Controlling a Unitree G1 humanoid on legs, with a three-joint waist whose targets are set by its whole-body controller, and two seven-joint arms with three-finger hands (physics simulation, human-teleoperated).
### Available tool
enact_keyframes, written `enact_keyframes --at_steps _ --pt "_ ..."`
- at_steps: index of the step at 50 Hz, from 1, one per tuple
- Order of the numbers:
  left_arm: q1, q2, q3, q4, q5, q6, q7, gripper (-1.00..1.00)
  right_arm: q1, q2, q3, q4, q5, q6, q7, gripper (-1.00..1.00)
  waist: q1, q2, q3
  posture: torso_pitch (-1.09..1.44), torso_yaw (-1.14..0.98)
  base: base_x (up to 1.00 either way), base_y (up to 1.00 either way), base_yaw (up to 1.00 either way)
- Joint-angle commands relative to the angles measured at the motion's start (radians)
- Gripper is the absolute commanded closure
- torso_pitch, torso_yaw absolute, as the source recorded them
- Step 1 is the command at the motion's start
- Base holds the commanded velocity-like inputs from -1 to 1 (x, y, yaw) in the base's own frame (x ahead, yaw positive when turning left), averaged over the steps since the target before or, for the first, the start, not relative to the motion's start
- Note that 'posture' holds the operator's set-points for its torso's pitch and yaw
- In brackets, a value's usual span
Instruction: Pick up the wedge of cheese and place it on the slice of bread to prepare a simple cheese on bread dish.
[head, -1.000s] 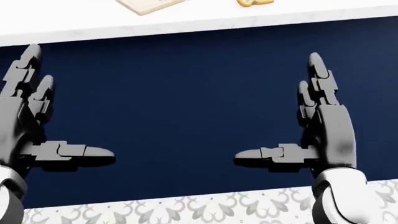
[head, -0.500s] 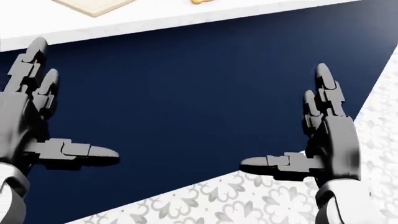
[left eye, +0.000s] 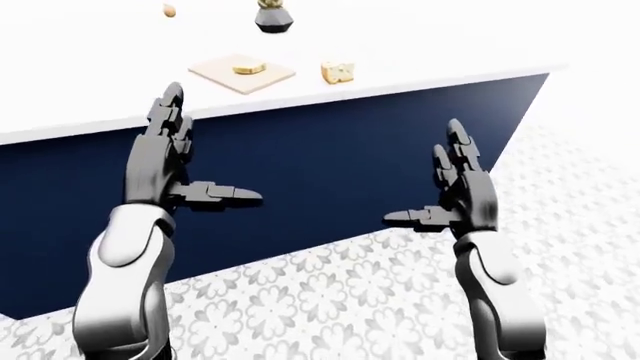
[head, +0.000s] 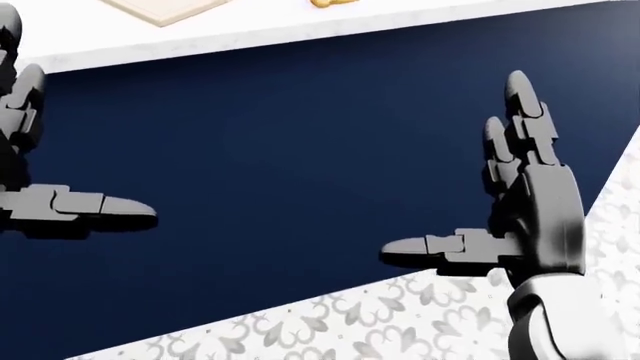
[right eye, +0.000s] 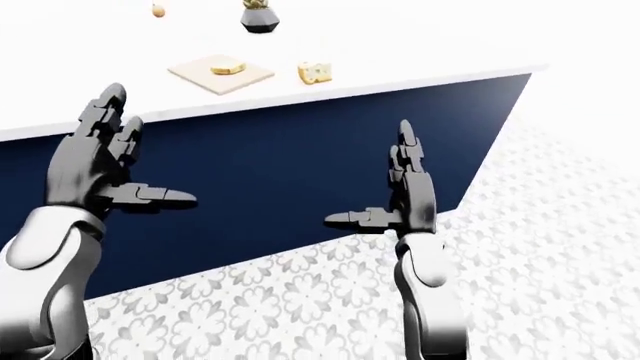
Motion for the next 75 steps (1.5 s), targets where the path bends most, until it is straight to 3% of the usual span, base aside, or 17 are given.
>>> enact_keyframes --at_steps 1,10,16,17,19,27,30,32,37,43,44,45,50,52,65,74,75 --pt "-0.022 0.006 0.004 -0.027 0.002 -0.028 0.000 -1.00 -0.021 -0.006 -0.007 -0.033 0.002 -0.026 -0.002 -1.00 -0.003 -0.012 -0.017 0.00 0.00 0.41 0.00 0.00" --pt "-0.015 0.002 0.004 -0.011 0.006 -0.049 -0.005 -1.00 -0.021 -0.006 -0.005 -0.043 0.003 -0.020 -0.006 -1.00 -0.002 0.016 -0.027 0.00 0.00 0.53 0.09 0.00" --pt "-0.021 0.002 0.002 -0.027 0.007 -0.031 -0.003 -1.00 -0.014 -0.006 -0.008 -0.047 0.004 -0.026 -0.005 -1.00 -0.021 0.124 -0.051 0.00 0.00 0.57 0.15 0.00" --pt "-0.022 0.002 0.001 -0.030 0.007 -0.028 -0.003 -1.00 -0.012 -0.005 -0.009 -0.047 0.005 -0.027 -0.005 -1.00 -0.011 0.095 -0.038 0.00 0.00 0.61 0.27 0.00" --pt "-0.023 0.003 0.001 -0.032 0.008 -0.026 -0.004 -1.00 -0.011 -0.004 -0.009 -0.047 0.007 -0.030 -0.005 -1.00 -0.010 0.110 0.003 0.00 0.00 0.61 0.26 0.00" --pt "-0.025 0.002 0.000 -0.030 0.010 -0.027 -0.005 -1.00 -0.009 -0.008 -0.010 -0.078 0.011 -0.013 -0.005 -1.00 0.029 0.052 -0.015 0.00 0.00 0.61 0.25 0.00" --pt "-0.026 0.003 0.000 -0.032 0.011 -0.025 -0.006 -1.00 -0.013 -0.008 -0.013 -0.090 0.016 -0.003 -0.005 -1.00 0.028 -0.013 -0.040 0.00 0.00 0.62 0.24 0.00" --pt "-0.035 0.008 0.006 -0.039 0.008 -0.012 -0.007 -1.00 -0.015 -0.010 -0.017 -0.111 0.022 0.013 -0.007 -1.00 0.022 -0.003 -0.002 0.00 0.00 0.62 0.24 0.00" --pt "-0.041 0.024 0.031 -0.069 -0.012 0.017 -0.006 -1.00 -0.036 -0.017 -0.018 -0.180 0.031 0.077 -0.016 -1.00 0.004 -0.010 -0.026 0.00 0.00 0.35 0.23 0.00" --pt "-0.043 0.045 0.056 -0.090 -0.039 0.038 0.004 -1.00 -0.050 -0.021 -0.025 -0.234 0.043 0.123 -0.020 -1.00 0.067 0.047 -0.014 0.00 0.00 0.00 0.33 0.17" --pt "-0.043 0.048 0.058 -0.092 -0.042 0.039 0.005 -1.00 -0.054 -0.023 -0.026 -0.239 0.044 0.129 -0.022 -1.00 0.075 0.140 -0.044 0.00 0.00 0.00 0.00 1.00" --pt "-0.044 0.049 0.058 -0.093 -0.044 0.041 0.007 -1.00 -0.057 -0.024 -0.028 -0.246 0.046 0.134 -0.024 -1.00 0.077 0.165 -0.047 0.00 0.00 0.00 0.00 1.00" --pt "-0.049 0.058 0.063 -0.108 -0.054 0.059 0.011 -1.00 -0.062 -0.028 -0.036 -0.269 0.055 0.147 -0.031 -1.00 0.054 0.073 -0.045 0.00 0.00 0.00 0.42 0.20" --pt "-0.049 0.061 0.067 -0.108 -0.057 0.059 0.012 -1.00 -0.065 -0.028 -0.042 -0.285 0.065 0.156 -0.036 -1.00 0.047 0.072 -0.025 0.00 0.00 0.00 0.00 0.00" --pt "-0.045 0.073 0.077 -0.130 -0.071 0.074 0.014 -1.00 -0.073 -0.044 -0.062 -0.348 0.100 0.184 -0.061 -1.00 0.021 0.069 -0.062 0.00 0.00 0.00 0.00 0.07" --pt "-0.048 0.066 0.060 -0.124 -0.057 0.071 0.013 -1.00 -0.072 -0.047 -0.078 -0.354 0.124 0.174 -0.076 -1.00 0.031 -0.007 -0.035 0.00 0.00 0.00 0.00 0.33" --pt "-0.050 0.065 0.059 -0.123 -0.056 0.072 0.012 -1.00 -0.074 -0.049 -0.080 -0.355 0.126 0.172 -0.080 -1.00 0.028 0.025 -0.032 0.00 0.00 0.00 0.00 0.00"
